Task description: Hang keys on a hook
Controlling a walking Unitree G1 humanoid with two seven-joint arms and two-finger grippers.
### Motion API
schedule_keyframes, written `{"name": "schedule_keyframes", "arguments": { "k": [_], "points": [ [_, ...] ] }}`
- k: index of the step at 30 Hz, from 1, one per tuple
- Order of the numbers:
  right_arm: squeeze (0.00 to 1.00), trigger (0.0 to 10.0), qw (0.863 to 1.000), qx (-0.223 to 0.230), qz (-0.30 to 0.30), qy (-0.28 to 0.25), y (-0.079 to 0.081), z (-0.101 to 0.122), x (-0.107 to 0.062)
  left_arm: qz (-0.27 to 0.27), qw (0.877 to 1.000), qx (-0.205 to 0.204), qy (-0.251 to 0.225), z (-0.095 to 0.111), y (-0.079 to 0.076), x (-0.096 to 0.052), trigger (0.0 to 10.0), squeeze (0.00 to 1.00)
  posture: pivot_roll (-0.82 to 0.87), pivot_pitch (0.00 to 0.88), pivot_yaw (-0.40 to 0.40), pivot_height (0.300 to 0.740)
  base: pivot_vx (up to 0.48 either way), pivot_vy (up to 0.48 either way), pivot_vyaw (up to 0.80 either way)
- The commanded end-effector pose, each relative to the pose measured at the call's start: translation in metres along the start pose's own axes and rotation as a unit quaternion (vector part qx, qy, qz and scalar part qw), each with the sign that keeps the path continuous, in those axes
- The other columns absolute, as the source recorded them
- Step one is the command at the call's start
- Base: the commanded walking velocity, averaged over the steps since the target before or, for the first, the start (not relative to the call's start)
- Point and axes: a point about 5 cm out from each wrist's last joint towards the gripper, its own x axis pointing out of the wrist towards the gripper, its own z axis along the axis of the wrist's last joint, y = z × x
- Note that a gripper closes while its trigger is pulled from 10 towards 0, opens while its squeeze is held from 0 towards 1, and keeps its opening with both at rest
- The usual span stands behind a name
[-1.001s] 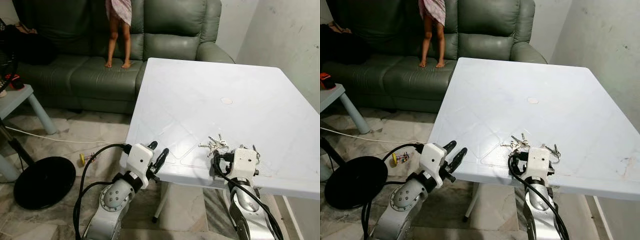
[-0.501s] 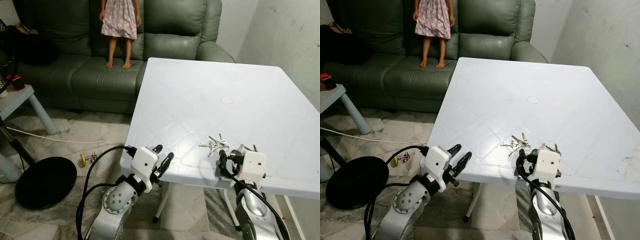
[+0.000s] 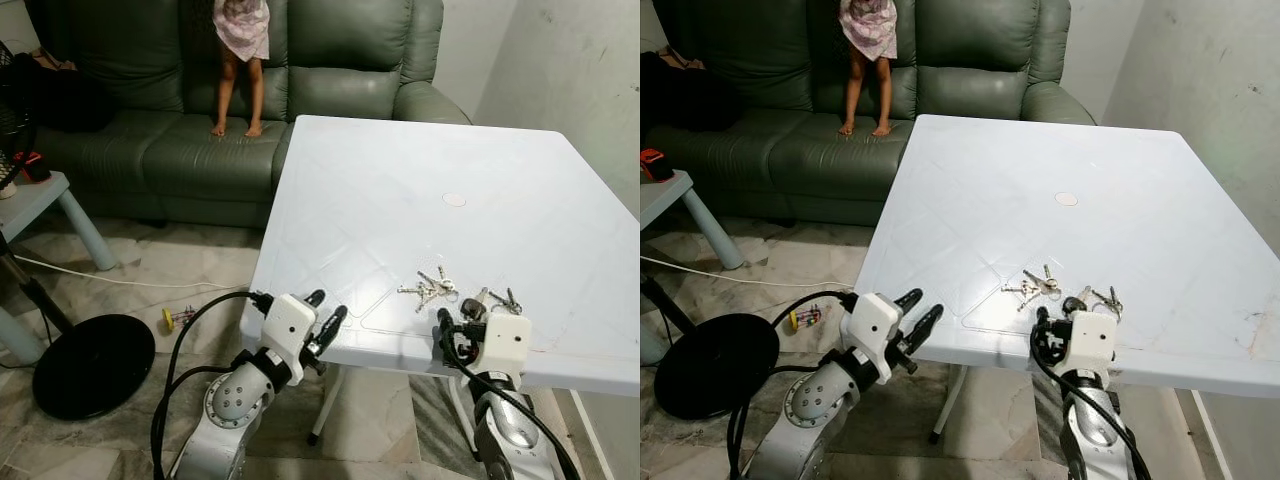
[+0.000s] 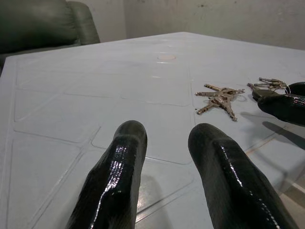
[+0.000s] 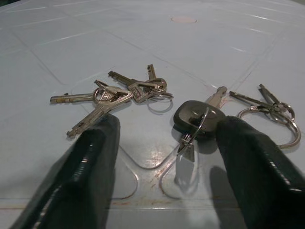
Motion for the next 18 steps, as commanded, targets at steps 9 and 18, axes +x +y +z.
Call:
{"name": "schedule_keyframes", "arguments": {
  "k": [9, 18],
  "points": [
    [0.0, 0.0, 1.0, -0.002, -0.008, -0.003, 0.0002, 0.0032, -0.0006, 0.0, 1.0, 0.014, -0.01, 0.0058, -0.0014, -0.0011, 10.0, 0.0, 0.09, 0.0, -0.042, 0.736, 0.0, 0.0, 0.0],
    [0.0, 0.0, 1.0, -0.009, -0.02, -0.003, -0.0008, 0.0028, -0.0014, 0.001, 1.0, 0.016, -0.009, 0.0062, -0.0005, -0.0007, 10.0, 0.0, 0.08, 0.0, -0.038, 0.736, 0.0, 0.0, 0.0]
  ]
}}
